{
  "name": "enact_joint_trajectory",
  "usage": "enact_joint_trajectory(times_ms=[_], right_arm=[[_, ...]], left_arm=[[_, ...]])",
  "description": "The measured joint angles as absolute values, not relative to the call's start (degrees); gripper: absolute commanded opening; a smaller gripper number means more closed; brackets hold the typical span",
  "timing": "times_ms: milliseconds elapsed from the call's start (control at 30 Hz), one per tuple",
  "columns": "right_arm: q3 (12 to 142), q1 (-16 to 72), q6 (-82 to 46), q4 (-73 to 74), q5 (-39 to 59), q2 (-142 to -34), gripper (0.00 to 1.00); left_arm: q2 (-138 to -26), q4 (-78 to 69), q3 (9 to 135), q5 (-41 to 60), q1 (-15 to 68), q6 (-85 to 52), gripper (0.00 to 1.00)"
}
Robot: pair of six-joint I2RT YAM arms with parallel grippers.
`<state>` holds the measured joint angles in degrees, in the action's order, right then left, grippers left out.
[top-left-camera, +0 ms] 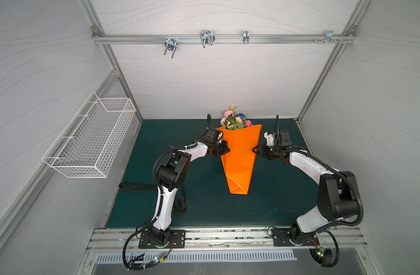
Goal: Tie the bouquet of fake flowers
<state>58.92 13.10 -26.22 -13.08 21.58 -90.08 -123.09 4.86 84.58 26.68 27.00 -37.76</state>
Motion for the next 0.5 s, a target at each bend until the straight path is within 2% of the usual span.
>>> enact_joint_trajectory(times_ms=[267,500], right_arm=[[59.31,13.13,-28.01,-10.87,26.63,-96.40,0.35],[62.87,13.13,-29.87,-7.94,29.67,-101.95,0.33]], left_arm=[[-123.07,6.66,81.58,23.00,27.00,-34.33,0.00],[-123.07,7.03,80.86,21.52,27.00,-33.43,0.00]])
